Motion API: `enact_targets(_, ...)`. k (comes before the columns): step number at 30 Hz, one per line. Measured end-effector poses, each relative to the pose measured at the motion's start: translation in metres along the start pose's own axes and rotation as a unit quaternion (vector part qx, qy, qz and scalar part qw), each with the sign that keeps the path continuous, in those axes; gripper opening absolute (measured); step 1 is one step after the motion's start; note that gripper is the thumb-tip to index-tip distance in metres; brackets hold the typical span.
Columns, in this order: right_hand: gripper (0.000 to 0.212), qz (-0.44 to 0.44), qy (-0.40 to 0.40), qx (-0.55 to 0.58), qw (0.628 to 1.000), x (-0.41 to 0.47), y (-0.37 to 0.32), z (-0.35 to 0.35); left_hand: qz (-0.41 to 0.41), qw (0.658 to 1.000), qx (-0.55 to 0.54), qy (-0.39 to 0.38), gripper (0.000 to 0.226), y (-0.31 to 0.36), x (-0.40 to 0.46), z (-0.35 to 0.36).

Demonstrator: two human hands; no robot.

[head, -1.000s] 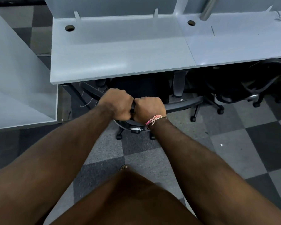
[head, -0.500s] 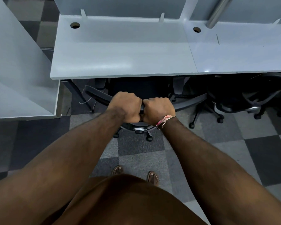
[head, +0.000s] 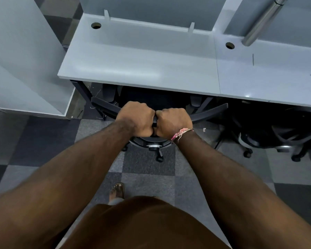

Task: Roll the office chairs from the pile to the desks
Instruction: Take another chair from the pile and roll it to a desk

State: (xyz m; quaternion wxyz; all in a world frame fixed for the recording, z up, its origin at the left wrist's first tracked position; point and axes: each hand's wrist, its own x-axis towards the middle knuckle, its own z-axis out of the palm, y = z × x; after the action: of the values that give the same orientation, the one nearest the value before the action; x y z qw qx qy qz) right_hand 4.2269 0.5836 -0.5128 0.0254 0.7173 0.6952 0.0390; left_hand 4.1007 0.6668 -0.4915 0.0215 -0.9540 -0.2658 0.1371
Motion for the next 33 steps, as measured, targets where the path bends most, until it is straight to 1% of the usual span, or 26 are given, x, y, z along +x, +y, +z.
enact_targets(3, 0.021, -0.012, 0.002, -0.01, 1.0, 0.012, 0.018, 0.002, -0.006, 1.0, -0.003, -0.003, 0.027, 0.0, 0.018, -0.007)
enact_targets(9, 0.024, -0.006, 0.004, -0.006, 1.0, 0.053, 0.052, 0.006, -0.004, 1.0, -0.02, -0.014, 0.025, -0.016, 0.066, -0.022)
enact_targets(14, 0.025, -0.015, 0.0, 0.006, 1.0, 0.092, 0.042, -0.004, -0.005, 1.0, -0.014, -0.02, 0.029, -0.063, 0.086, -0.025)
enact_targets(17, 0.025, -0.006, 0.004, 0.001, 1.0, 0.096, 0.05, -0.004, 0.01, 1.0, -0.013, -0.021, 0.03, -0.062, 0.093, -0.028)
enact_targets(19, 0.027, -0.002, 0.011, -0.009, 1.0, 0.095, 0.051, -0.002, 0.018, 1.0, -0.013, -0.02, 0.029, -0.061, 0.094, -0.028)
enact_targets(23, 0.03, -0.003, -0.002, -0.009, 1.0, 0.094, 0.042, -0.003, 0.019, 1.0, -0.013, -0.018, 0.028, -0.065, 0.089, -0.024)
enact_targets(27, 0.033, 0.007, -0.009, -0.005, 1.0, 0.081, 0.038, 0.0, 0.024, 0.999, -0.023, -0.016, 0.027, -0.055, 0.077, -0.02)
enact_targets(33, 0.038, 0.018, -0.018, 0.018, 1.0, 0.048, 0.014, 0.004, -0.001, 0.998, -0.056, -0.019, 0.018, -0.034, 0.038, -0.011)
